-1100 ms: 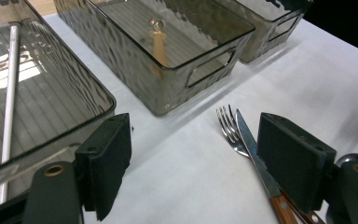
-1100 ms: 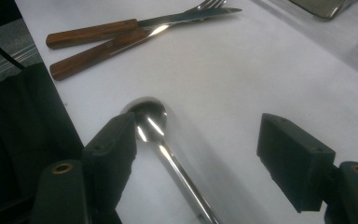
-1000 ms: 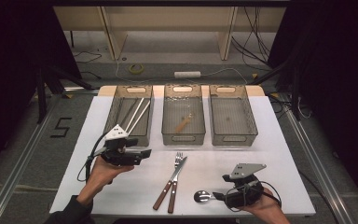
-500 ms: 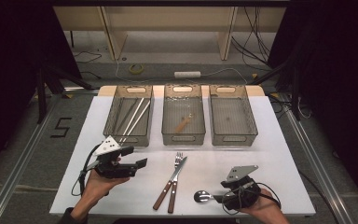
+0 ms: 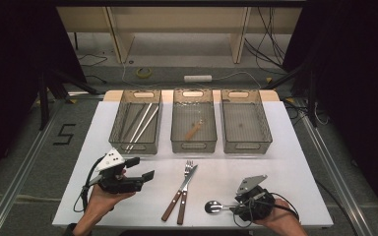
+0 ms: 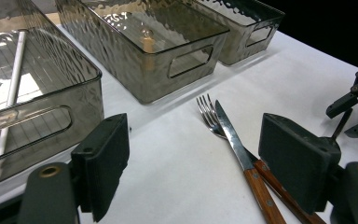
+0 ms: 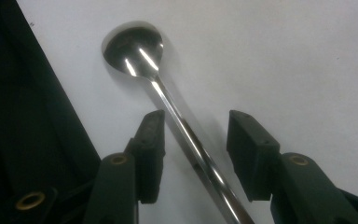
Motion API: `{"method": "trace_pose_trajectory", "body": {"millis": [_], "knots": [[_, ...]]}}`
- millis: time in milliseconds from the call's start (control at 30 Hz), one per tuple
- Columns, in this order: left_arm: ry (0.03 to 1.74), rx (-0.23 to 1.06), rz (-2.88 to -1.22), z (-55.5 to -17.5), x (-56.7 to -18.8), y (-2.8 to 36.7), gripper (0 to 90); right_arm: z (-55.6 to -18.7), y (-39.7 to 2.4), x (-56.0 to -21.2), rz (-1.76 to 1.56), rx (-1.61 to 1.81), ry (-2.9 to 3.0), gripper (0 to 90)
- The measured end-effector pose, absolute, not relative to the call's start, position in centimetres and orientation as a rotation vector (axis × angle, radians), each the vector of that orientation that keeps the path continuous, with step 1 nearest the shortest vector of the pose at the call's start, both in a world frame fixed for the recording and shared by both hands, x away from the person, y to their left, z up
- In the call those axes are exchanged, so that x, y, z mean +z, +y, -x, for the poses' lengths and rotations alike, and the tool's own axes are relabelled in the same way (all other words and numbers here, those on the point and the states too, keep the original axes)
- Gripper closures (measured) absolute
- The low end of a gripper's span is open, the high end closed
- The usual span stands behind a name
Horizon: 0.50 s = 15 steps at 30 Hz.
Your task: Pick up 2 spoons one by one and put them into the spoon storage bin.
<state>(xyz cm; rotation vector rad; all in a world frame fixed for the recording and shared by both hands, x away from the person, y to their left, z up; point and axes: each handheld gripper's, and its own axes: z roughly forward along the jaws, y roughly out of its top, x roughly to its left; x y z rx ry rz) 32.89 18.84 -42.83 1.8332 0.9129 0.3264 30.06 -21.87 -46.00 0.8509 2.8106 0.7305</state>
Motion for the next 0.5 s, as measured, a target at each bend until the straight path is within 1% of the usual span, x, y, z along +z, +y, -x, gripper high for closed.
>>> {"method": "trace_pose_trajectory", "body": {"millis": [500], "knots": [[0.910,0.339,-1.836,-32.55,-42.84,18.73,23.8,-30.46,-21.63,-46.11,-0.801,0.562,2.883,64.1]]}}
